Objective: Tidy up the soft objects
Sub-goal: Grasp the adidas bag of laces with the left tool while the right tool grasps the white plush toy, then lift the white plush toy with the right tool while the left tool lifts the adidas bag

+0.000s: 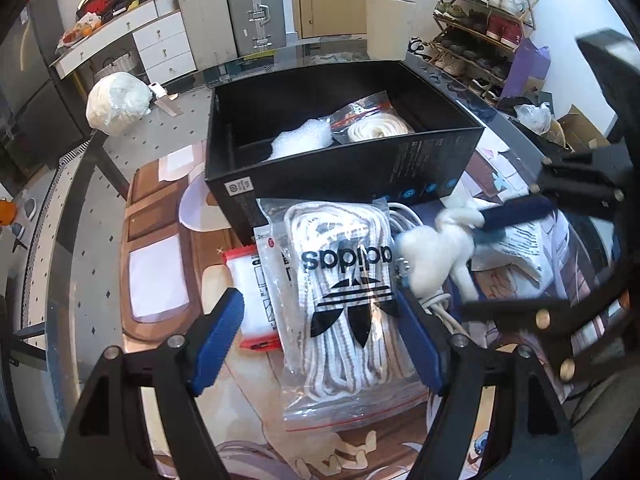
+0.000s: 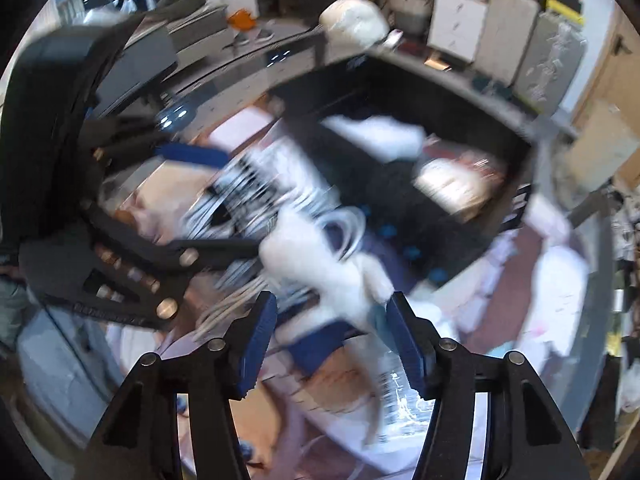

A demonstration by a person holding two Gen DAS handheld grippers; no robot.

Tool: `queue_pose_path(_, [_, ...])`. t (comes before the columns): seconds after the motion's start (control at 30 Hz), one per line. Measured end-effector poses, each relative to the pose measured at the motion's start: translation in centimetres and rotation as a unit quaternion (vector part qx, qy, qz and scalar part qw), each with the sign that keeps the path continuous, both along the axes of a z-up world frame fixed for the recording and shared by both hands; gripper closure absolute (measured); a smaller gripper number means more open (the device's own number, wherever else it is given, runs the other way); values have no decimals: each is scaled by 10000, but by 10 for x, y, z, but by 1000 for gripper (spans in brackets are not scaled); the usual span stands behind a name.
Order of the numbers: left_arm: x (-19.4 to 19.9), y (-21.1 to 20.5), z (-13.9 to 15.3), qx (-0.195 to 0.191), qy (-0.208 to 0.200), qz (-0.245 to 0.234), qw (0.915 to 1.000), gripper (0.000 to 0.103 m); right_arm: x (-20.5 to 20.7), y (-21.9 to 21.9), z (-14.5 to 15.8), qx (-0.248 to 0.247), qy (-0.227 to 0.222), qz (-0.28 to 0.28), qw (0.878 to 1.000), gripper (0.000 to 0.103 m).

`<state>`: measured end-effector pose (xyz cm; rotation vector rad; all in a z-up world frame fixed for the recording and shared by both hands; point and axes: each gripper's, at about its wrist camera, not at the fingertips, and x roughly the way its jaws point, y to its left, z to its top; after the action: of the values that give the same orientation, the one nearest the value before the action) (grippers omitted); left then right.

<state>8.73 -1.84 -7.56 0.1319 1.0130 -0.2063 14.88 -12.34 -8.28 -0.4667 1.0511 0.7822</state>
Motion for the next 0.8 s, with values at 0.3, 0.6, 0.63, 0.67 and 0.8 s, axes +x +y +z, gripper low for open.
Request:
queue_pose_path(0.3, [-2, 2, 1, -12, -6, 28, 10000, 26, -30, -5, 12, 430, 719, 545, 9950, 46])
queue_pose_path(0.6, [-2, 2, 0, -7, 19, 11, 10000, 26, 2, 0, -1, -400, -256, 63, 9989, 46])
queue_pose_path(0.63, [-2, 2, 0, -3, 17, 5, 10000, 26, 2, 3, -8, -537, -272, 136, 9981, 46])
queue_pose_path(0.67, [-2, 1, 0, 10, 12, -6, 10000, 26, 2, 11, -15, -647, -300, 154, 9973, 48])
queue_pose_path(0.8, [-3, 2, 1, -2, 5, 1, 10000, 26, 3, 18, -18, -865, -418, 49, 9954, 71])
